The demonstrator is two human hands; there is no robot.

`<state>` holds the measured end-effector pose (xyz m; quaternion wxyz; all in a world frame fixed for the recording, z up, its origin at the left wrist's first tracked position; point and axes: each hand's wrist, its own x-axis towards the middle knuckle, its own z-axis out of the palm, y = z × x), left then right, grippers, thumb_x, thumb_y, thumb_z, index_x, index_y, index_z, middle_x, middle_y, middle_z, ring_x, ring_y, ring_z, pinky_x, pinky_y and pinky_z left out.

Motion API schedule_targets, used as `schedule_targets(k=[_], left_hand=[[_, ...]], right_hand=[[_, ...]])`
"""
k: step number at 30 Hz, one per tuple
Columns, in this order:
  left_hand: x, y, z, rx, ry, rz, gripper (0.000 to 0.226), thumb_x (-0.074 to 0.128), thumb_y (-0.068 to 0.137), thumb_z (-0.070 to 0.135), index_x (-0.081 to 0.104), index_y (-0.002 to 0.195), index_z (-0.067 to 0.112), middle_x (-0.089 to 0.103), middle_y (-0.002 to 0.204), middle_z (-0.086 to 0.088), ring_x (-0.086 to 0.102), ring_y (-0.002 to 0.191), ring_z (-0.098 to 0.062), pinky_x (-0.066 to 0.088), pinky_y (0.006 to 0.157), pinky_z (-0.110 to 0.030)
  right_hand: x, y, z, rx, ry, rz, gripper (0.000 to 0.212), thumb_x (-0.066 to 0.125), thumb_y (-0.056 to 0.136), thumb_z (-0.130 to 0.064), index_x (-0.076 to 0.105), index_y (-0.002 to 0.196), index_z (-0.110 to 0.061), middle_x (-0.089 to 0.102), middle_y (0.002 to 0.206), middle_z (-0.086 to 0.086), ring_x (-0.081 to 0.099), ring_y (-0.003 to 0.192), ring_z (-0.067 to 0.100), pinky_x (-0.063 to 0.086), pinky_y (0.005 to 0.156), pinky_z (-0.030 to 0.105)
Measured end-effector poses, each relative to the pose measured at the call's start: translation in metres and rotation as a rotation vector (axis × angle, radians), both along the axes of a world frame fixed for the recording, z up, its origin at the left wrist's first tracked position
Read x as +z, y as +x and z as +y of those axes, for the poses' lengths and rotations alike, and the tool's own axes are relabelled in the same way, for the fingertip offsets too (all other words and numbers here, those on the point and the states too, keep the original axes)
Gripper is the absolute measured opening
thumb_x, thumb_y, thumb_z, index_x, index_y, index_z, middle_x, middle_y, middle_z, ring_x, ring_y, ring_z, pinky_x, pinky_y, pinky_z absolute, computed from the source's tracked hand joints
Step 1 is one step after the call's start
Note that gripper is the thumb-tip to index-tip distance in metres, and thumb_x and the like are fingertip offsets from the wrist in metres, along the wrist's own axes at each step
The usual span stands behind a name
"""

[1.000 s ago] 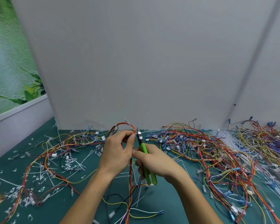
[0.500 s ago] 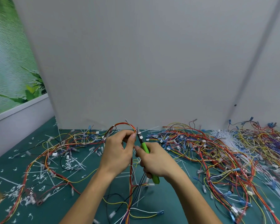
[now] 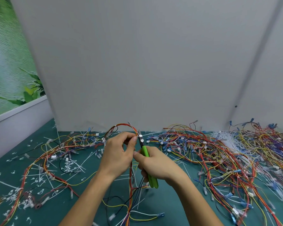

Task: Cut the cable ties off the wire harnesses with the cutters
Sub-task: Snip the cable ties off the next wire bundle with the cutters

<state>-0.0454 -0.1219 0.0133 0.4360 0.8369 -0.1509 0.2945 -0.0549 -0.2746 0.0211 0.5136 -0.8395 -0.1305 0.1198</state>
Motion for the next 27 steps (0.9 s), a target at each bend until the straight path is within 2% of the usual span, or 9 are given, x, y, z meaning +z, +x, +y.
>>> schedule_targets(k=[3, 6, 11, 16, 19, 21, 24, 27], left_hand=[[0.0008, -0.0002, 0.0008, -0.001, -0.014, -0.008, 0.008, 0.066, 0.097, 0.015, 0.074, 0.099, 0.014, 0.067, 0.081, 0.017, 0.060, 0.072, 0.004, 0.040, 0.062, -0.006], [0.0010, -0.0008, 0.0010, -0.008, -0.025, 0.002, 0.008, 0.066, 0.097, 0.016, 0.074, 0.099, 0.015, 0.068, 0.081, 0.016, 0.059, 0.069, 0.004, 0.040, 0.061, -0.006], [0.0024, -0.0009, 0.0007, -0.012, -0.030, 0.008, 0.008, 0.066, 0.097, 0.015, 0.074, 0.097, 0.015, 0.068, 0.079, 0.015, 0.059, 0.068, 0.003, 0.041, 0.061, -0.007], [0.0010, 0.0002, 0.0029, -0.024, -0.014, 0.036, 0.008, 0.065, 0.098, 0.019, 0.073, 0.100, 0.018, 0.068, 0.081, 0.015, 0.065, 0.078, -0.006, 0.053, 0.067, -0.023], [0.0005, 0.0009, 0.0034, -0.023, -0.010, 0.037, 0.009, 0.064, 0.099, 0.020, 0.073, 0.100, 0.019, 0.068, 0.080, 0.015, 0.066, 0.076, -0.007, 0.054, 0.066, -0.026], [0.0006, 0.0017, 0.0034, -0.024, -0.018, 0.036, 0.009, 0.064, 0.099, 0.020, 0.072, 0.099, 0.018, 0.068, 0.080, 0.014, 0.066, 0.075, -0.008, 0.054, 0.066, -0.026], [0.0015, 0.0011, 0.0034, -0.026, -0.022, 0.021, 0.008, 0.064, 0.098, 0.018, 0.072, 0.097, 0.019, 0.067, 0.077, 0.015, 0.064, 0.074, -0.007, 0.048, 0.064, -0.017], [0.0013, 0.0009, 0.0032, -0.024, -0.017, 0.026, 0.008, 0.064, 0.099, 0.018, 0.072, 0.098, 0.017, 0.067, 0.076, 0.014, 0.062, 0.072, -0.004, 0.044, 0.063, -0.011]], right_hand=[[-0.0015, 0.0019, 0.0006, -0.044, -0.003, -0.026, 0.030, 0.050, 0.105, -0.036, 0.049, 0.083, -0.015, 0.049, 0.063, 0.005, 0.051, 0.051, 0.023, 0.053, 0.053, 0.038], [-0.0018, 0.0030, -0.0003, -0.058, 0.004, -0.030, 0.029, 0.048, 0.107, -0.033, 0.050, 0.084, -0.015, 0.049, 0.063, 0.004, 0.051, 0.051, 0.023, 0.051, 0.053, 0.038], [-0.0006, 0.0002, 0.0022, -0.038, 0.058, 0.012, 0.028, 0.048, 0.107, -0.034, 0.051, 0.090, -0.013, 0.053, 0.064, 0.002, 0.057, 0.048, 0.017, 0.056, 0.050, 0.036], [0.0009, -0.0010, 0.0017, 0.004, 0.017, 0.022, 0.028, 0.055, 0.101, -0.038, 0.055, 0.095, -0.011, 0.059, 0.077, 0.006, 0.067, 0.062, 0.018, 0.063, 0.070, 0.048], [-0.0006, 0.0002, 0.0018, -0.009, 0.000, 0.006, 0.026, 0.056, 0.101, -0.036, 0.056, 0.097, -0.010, 0.058, 0.077, 0.007, 0.063, 0.060, 0.017, 0.063, 0.060, 0.040], [-0.0023, 0.0021, 0.0012, -0.032, 0.007, -0.012, 0.025, 0.055, 0.103, -0.032, 0.055, 0.095, -0.008, 0.054, 0.073, 0.008, 0.057, 0.054, 0.018, 0.055, 0.051, 0.034], [-0.0030, 0.0036, 0.0000, -0.052, 0.018, -0.031, 0.024, 0.051, 0.105, -0.029, 0.051, 0.087, -0.014, 0.049, 0.067, 0.007, 0.049, 0.046, 0.019, 0.048, 0.046, 0.032], [-0.0028, 0.0035, -0.0003, -0.054, 0.005, -0.038, 0.026, 0.049, 0.107, -0.029, 0.051, 0.085, -0.015, 0.049, 0.066, 0.006, 0.048, 0.045, 0.019, 0.047, 0.045, 0.030]])
